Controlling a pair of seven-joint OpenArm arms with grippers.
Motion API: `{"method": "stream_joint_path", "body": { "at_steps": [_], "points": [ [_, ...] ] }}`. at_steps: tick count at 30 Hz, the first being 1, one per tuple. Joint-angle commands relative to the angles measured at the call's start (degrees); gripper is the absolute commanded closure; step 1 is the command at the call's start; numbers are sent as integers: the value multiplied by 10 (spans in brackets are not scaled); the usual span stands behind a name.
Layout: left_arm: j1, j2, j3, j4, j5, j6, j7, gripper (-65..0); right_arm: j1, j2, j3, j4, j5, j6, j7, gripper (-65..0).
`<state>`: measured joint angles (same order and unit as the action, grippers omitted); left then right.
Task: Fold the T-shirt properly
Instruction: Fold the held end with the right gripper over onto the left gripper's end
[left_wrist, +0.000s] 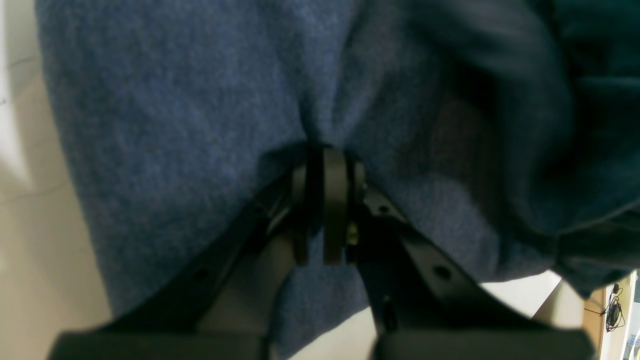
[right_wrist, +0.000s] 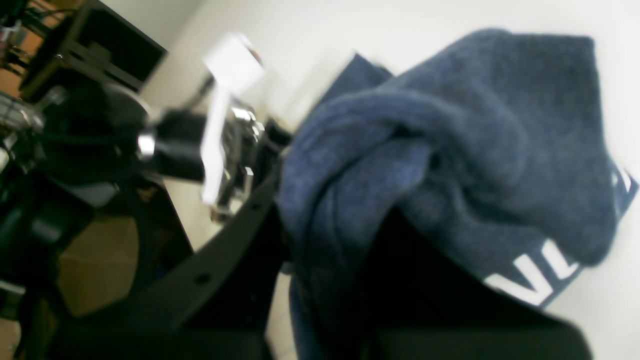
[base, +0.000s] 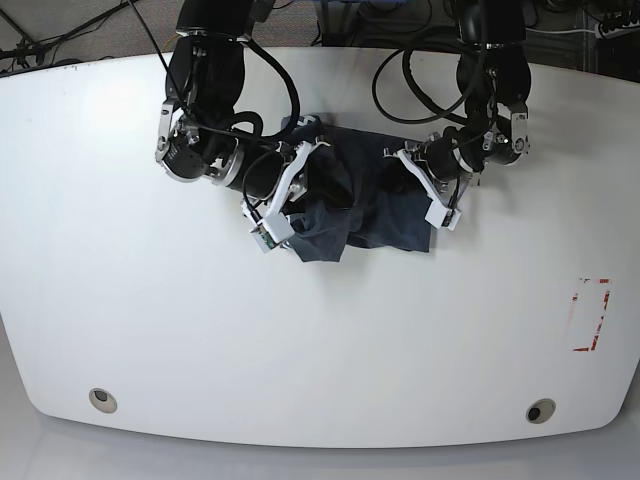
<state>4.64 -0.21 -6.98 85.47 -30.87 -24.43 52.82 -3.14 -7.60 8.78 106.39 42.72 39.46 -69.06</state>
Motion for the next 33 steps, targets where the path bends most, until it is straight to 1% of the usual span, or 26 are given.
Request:
{"method": "stream_joint_path", "body": {
  "at_steps": [1, 6, 10, 15, 18, 20, 21, 22, 24, 26, 27, 29, 30, 32, 33],
  "points": [
    [0, -2, 0, 1, 22, 5, 13, -22, 20, -14, -19, -1, -16, 5, 21, 0],
    [1, -2, 0, 2, 21, 5, 13, -22, 24, -14, -56, -15, -26, 5, 43, 0],
    [1, 0, 0, 2, 20, 5, 13, -22, 24, -14, -76, -16, -28, 4, 58, -38],
    [1, 5, 0, 5, 20, 4, 13, -22, 32, -14, -77, -17, -32, 3, 59, -41],
    [2, 5, 0, 6, 19, 3, 14, -24, 34, -14, -77, -38, -32, 3, 71, -49],
    [2, 5, 0, 6, 19, 3, 14, -24, 43, -14, -77, -55, -32, 2, 80, -106],
    [2, 5, 0, 6, 18, 3, 14, -24, 47, -12, -77, -64, -31, 2, 81, -160],
    [2, 5, 0, 6, 18, 3, 14, -25, 48, -12, -77, -68, -31, 2, 81, -195],
    [2, 6, 0, 6, 18, 3, 14, -25, 49, -12, -78, -71, -31, 2, 83, -306],
    [2, 11, 0, 6, 13, 3, 14, -25, 49, -13, -79, -71, -31, 2, 84, -368],
    [2, 13, 0, 6, 1, 3, 15, -26, 51, -13, -79, -71, -31, 2, 87, -411],
    [2, 13, -1, 7, -23, 3, 16, -50, 61, -14, -86, -75, -31, 1, 93, -449],
    [2, 13, -5, 13, -40, 3, 16, -75, 66, -14, -95, -76, -32, 1, 98, -463],
    [5, 4, -22, 28, -65, 3, 18, -114, 72, -13, -109, -76, -32, -12, 105, -468],
    [11, -3, -33, 38, -85, 3, 26, -139, 75, -12, -121, -76, -32, -26, 109, -468]
  ]
}}
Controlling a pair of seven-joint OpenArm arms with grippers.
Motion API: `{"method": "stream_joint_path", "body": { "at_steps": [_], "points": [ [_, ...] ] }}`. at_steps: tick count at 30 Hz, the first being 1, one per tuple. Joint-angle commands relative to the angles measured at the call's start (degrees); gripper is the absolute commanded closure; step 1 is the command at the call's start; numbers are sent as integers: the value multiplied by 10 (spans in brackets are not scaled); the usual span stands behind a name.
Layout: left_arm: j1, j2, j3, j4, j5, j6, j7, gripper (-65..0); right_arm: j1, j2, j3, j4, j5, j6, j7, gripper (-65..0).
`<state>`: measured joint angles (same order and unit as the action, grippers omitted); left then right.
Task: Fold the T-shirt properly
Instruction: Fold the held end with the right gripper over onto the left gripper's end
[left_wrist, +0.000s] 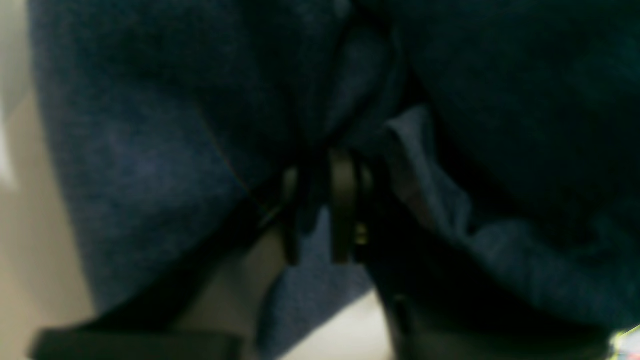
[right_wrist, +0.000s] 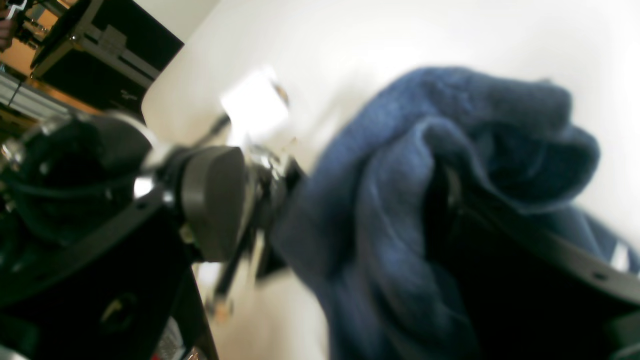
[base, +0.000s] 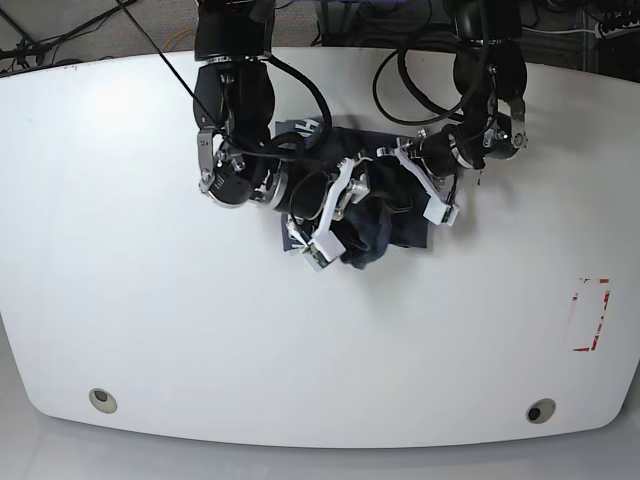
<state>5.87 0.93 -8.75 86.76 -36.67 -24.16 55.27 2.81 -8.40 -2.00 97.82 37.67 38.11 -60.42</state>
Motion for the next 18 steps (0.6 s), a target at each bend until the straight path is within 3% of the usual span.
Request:
{"method": "stream_joint_path", "body": {
  "at_steps": [1, 6, 12, 18],
  "points": [
    [2, -19, -29, 36, -47, 0, 10, -162, 21, -4, -25, 9, 18, -25, 24, -468],
    [5, -27, -85, 80, -114, 0, 38, -208, 23, -3, -71, 20, 21, -41, 26, -468],
    [5, -99, -161, 101, -164, 0, 65, -211, 4, 0, -75, 59, 19, -39, 25, -468],
    [28, -155, -207, 101, -169, 0, 65, -211, -42, 50, -46, 121, 25, -39, 26, -468]
  ]
}}
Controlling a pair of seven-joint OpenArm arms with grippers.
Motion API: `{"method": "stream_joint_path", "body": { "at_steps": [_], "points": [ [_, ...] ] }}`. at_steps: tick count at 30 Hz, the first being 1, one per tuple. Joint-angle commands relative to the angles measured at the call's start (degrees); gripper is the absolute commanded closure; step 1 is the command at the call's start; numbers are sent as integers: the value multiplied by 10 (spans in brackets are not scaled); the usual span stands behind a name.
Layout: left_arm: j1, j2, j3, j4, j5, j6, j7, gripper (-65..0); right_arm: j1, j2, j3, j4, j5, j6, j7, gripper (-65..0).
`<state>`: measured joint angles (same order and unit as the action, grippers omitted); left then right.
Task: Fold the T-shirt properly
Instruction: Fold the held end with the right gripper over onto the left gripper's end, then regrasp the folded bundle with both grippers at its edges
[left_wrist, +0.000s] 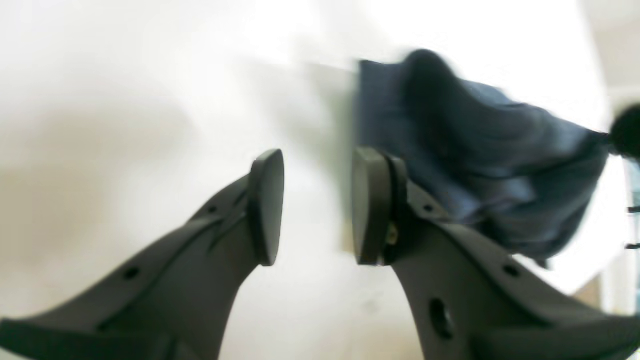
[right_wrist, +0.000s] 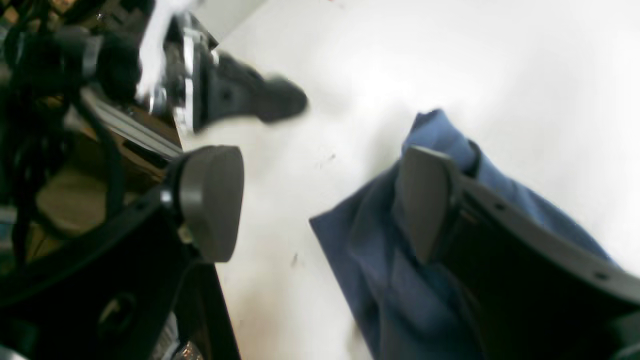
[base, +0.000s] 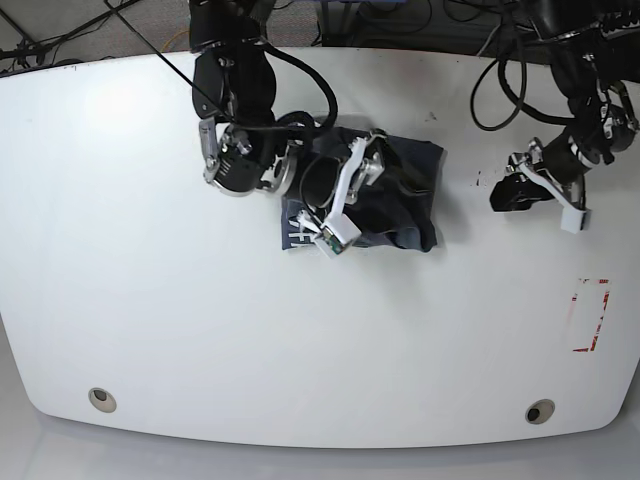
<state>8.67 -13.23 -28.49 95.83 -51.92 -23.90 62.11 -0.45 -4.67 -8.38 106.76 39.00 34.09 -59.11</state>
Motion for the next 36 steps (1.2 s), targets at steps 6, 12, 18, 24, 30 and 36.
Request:
{"method": "stream_joint_path", "body": {
  "at_steps": [6, 12, 18, 24, 30, 36],
  "points": [
    [5, -51, -22, -30, -15, -2, -4, -211, -37, 57, 93, 54, 38, 2, 13, -468],
    [24, -58, -24, -45, -15, -2, -4, -211, -62, 102, 204, 47, 126, 2, 13, -469],
    [23, -57, -21, -46, -16, -2, -4, -211, -57, 112, 214, -3, 148, 2, 11, -469],
    [25, -57, -21, -44, -17, -2, -4, -211, -65, 92, 177, -23, 145, -2, 11, -468],
    [25, -60, -24, -44, -17, -2, -4, -211, -64, 32, 99, -24, 99, -4, 14, -466],
    [26, -61, -26, -29, -17, -2, -4, -211, -56, -38, 32, -43, -13, -3, 25, -465]
  ]
}}
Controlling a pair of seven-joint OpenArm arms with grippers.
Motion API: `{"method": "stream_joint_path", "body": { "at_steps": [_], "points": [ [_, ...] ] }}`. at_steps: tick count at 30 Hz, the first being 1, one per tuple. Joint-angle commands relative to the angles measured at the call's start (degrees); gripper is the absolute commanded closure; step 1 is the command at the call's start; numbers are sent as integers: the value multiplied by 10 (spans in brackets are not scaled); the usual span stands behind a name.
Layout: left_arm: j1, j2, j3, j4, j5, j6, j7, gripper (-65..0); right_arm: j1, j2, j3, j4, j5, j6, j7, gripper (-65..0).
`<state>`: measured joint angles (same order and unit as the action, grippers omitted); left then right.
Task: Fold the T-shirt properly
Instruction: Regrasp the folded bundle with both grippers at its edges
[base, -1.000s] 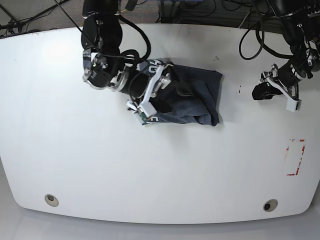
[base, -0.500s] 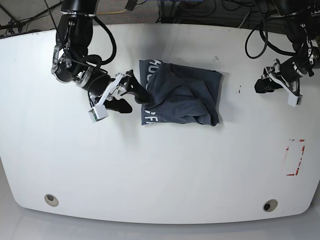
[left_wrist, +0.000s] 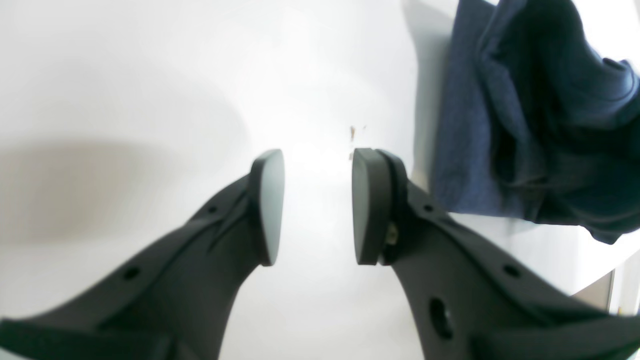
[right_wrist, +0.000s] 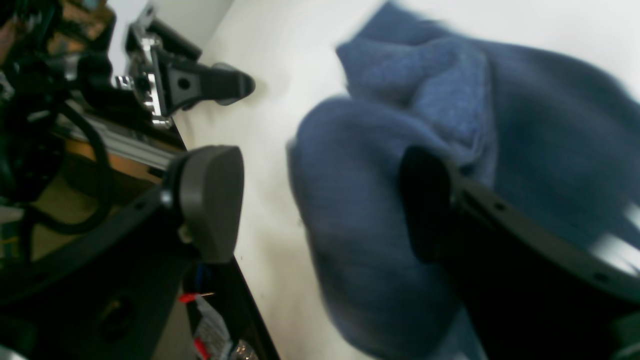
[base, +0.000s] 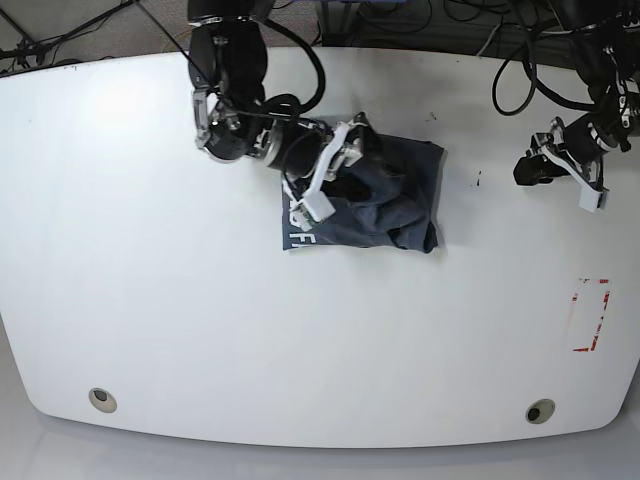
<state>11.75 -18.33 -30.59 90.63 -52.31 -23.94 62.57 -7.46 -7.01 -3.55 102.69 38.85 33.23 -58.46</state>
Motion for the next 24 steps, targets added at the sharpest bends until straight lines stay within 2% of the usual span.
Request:
{"method": "stream_joint_path", "body": {
  "at_steps": [1, 2, 5, 8, 12, 15, 18, 21, 24],
  "points": [
    [-2, -10, -5, 31, -13, -2, -9, -210, 22, -20, -37, -16, -31, 6, 33, -457],
    [1, -10, -5, 36, -13, -2, -9, -210, 28, -20, -51, -29, -42, 6, 44, -442],
    [3, -9, -4, 63, -13, -2, -9, -210, 62, -20, -128, -83, -43, 5, 105, -342],
    [3, -10, -1, 84, -11, -2, -9, -210, 91, -20, -158, -111, -31, 5, 115, -284],
    [3, -10, 0, 111, -11, -2, -9, -210, 94, -17, -150, -76, -7, 5, 114, -295],
    [2, -10, 2, 127, -11, -2, -9, -210, 74, 26, -121, -5, 23, 5, 115, -298],
    [0, -13, 22, 129, -11, -2, -9, -210, 62, 46, -83, 39, 43, 5, 114, -298],
    [-1, -26, 36, 128, -11, -2, -9, -210, 56, 72, -61, 36, 44, 5, 114, -298],
    [0, -29, 61, 130, -11, -2, -9, -210, 51, 85, -59, 18, 46, 5, 114, -298]
  ]
}}
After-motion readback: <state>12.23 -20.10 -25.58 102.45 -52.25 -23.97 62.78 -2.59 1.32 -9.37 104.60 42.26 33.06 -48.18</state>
